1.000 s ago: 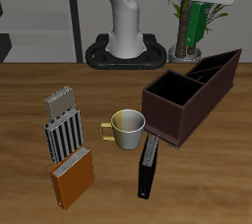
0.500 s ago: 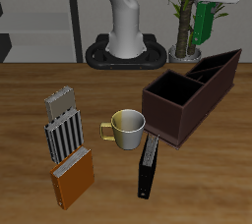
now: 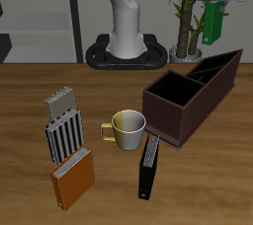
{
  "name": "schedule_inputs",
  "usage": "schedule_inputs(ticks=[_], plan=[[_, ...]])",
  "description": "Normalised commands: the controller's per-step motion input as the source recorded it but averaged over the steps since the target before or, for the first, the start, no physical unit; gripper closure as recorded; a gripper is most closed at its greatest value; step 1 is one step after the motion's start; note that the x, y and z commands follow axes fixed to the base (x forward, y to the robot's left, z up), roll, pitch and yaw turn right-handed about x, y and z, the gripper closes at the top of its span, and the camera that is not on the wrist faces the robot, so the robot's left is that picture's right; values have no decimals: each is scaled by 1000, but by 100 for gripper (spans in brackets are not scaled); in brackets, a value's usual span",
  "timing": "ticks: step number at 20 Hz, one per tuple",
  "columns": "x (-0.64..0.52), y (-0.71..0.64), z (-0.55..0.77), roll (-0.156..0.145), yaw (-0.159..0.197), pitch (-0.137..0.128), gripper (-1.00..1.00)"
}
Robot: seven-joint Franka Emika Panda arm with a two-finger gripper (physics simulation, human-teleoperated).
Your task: Place the green book into the left desk caddy's left compartment
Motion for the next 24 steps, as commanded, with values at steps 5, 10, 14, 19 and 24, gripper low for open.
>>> schedule_inputs(ticks=[5, 10, 14, 19, 24], plan=[[156, 124, -76, 21, -4, 13, 100], [105, 60, -72, 3, -21, 6, 100], [53, 85, -146, 7, -29, 27, 100], [-79, 135, -55, 38, 6, -1, 100], [66, 44, -56, 15, 12, 10, 100]])
